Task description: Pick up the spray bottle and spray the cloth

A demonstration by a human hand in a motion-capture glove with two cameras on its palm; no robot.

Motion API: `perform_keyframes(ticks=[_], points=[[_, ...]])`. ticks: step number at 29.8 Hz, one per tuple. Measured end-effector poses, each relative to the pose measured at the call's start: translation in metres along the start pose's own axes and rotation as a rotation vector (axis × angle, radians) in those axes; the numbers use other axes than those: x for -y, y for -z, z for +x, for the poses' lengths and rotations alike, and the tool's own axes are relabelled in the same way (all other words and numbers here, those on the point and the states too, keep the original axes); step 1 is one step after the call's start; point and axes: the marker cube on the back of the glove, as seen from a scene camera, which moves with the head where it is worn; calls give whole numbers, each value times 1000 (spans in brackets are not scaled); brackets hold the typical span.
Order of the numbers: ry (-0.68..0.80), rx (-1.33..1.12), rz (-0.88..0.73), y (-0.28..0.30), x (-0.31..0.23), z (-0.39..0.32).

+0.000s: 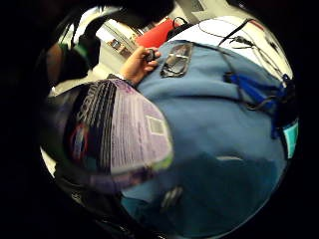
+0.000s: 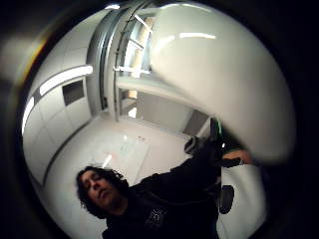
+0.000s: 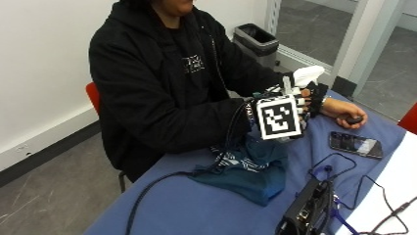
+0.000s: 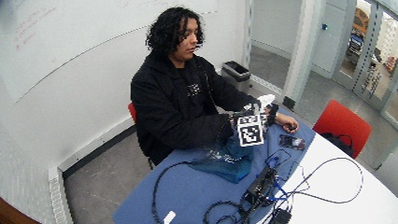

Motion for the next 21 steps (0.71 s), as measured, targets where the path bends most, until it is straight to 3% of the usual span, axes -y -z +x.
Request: perform_keyframes(ticks=[15, 21], points=[[-165, -509, -94, 96, -104, -23], [-187, -536, -87, 109, -128, -21]])
